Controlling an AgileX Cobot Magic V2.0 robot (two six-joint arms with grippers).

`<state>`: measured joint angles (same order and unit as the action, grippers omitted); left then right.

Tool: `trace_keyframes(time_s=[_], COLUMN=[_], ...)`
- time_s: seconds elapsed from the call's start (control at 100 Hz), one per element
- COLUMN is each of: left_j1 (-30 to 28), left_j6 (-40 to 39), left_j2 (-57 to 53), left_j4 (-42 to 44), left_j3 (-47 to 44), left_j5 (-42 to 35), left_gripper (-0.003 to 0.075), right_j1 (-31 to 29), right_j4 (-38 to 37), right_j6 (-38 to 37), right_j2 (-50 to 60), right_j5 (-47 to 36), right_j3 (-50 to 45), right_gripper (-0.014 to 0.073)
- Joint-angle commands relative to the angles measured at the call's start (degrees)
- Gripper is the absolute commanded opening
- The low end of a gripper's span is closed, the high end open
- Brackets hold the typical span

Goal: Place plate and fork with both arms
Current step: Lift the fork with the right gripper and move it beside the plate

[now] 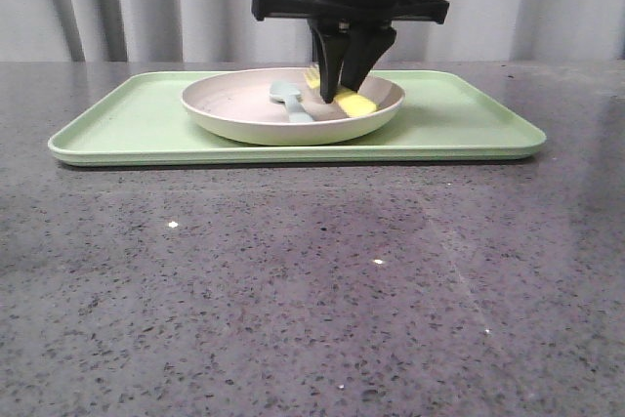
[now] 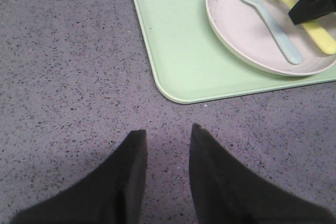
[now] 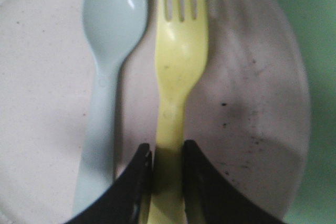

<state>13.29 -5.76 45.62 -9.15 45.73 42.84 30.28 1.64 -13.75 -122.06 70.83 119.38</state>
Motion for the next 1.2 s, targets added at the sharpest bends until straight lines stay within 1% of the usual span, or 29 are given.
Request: trace_keyframes(time_s=[0.0, 0.14, 0.31, 0.6, 0.73, 0.88, 1.02, 1.19], left_j1=[-0.1, -0.1, -0.1, -0.1, -0.1, -0.1, -0.1, -0.1], left_j6=[-0.6, -0.6, -0.6, -0.6, -0.6, -0.6, -0.6, -0.6], left_j2=[-0.4, -0.4, -0.4, -0.4, -0.4, -0.4, -0.4, -0.4], left_j4=[-0.8, -0.8, -0.8, -0.8, -0.8, -0.8, -0.8, -0.8], left_j3=[1.5, 1.5, 1.5, 1.5, 1.5, 1.5, 1.5, 1.5], left_j5=[-3.4, -3.4, -3.4, -3.0, -2.8, -2.8, -2.8, -2.6], left_gripper=[0.0198, 0.0197, 0.0198, 0.0197, 0.0197, 0.0197, 0.0197, 0.0197], right_j1=[-0.2, -1.1, -4.1, -10.2, -11.6, -11.9, -11.7, -11.7], right_j4=[-2.6, -4.6, -5.3, -5.2, -4.5, -4.0, -2.5, -1.6], right_j6=[0.1, 0.1, 0.1, 0.1, 0.1, -0.2, -0.5, -0.7], right_j2=[5.9, 8.1, 10.2, 11.8, 11.8, 11.7, 11.7, 10.7], right_j5=[2.0, 4.6, 6.2, 6.2, 4.4, 0.8, -1.9, -2.3], right_j3=[1.8, 1.8, 1.4, -4.5, -8.0, -11.0, -11.3, -11.3], right_gripper=[-0.0048, -0.0048, -0.0048, -0.0048, -0.0048, -0.0048, -0.0048, -0.0048])
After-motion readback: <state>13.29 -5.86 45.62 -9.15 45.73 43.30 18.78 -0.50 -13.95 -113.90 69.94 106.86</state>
